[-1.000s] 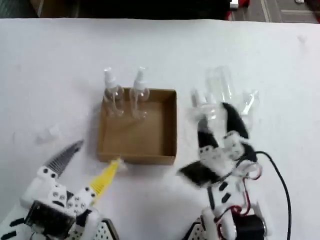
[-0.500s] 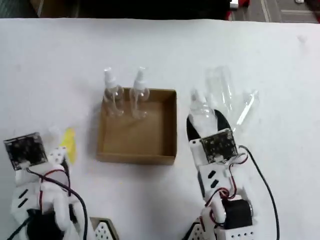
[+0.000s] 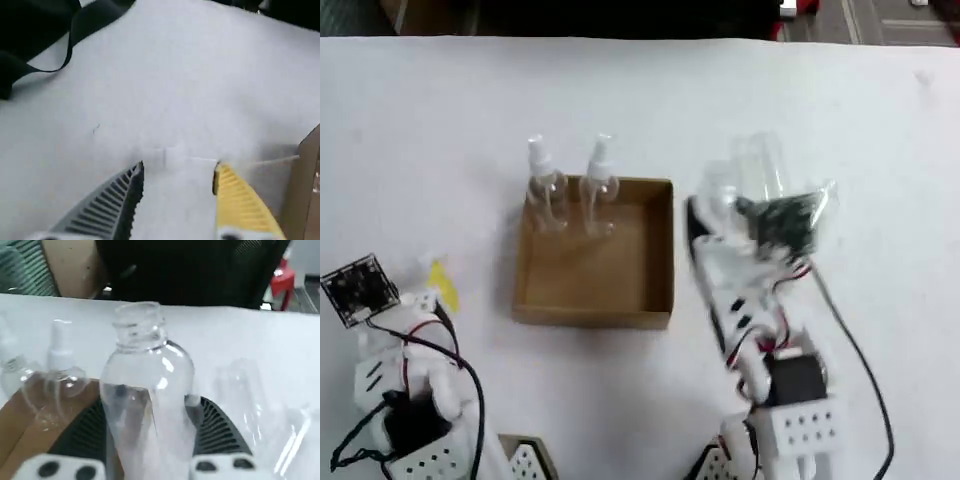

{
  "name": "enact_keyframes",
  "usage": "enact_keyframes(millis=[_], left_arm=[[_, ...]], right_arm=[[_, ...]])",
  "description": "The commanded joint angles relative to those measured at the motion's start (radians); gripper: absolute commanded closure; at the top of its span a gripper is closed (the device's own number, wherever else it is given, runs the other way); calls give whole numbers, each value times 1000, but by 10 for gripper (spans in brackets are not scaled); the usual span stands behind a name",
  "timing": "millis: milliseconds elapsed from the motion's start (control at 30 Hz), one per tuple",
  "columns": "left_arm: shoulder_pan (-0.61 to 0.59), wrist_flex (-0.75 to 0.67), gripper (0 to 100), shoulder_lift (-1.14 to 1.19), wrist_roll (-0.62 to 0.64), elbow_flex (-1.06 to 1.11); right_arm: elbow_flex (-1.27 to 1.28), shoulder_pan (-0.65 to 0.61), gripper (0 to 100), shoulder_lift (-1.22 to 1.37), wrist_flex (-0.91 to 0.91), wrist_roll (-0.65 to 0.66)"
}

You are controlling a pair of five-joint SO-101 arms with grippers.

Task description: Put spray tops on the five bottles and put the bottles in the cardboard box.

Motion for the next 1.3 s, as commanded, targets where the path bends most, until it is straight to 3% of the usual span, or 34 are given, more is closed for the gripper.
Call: enact_keyframes(millis=[0, 167, 300, 567, 667, 767, 1267], left_arm=[[-27, -34, 793, -7, 18, -8], [-28, -35, 796, -7, 18, -14], [-61, -35, 797, -7, 18, -14], [-65, -35, 797, -7, 18, -11], [-61, -35, 797, -7, 18, -9], [-61, -35, 797, -7, 18, -11], [-61, -35, 797, -7, 15, -6]], right_arm=[[6, 148, 982, 143, -44, -126], [258, 61, 982, 182, -314, -121], [382, -5, 982, 186, -492, -18], [382, 30, 979, 188, -435, 11], [420, 50, 953, 182, -443, 135], [442, 53, 988, 179, -443, 192], [473, 87, 884, 179, -435, 195]])
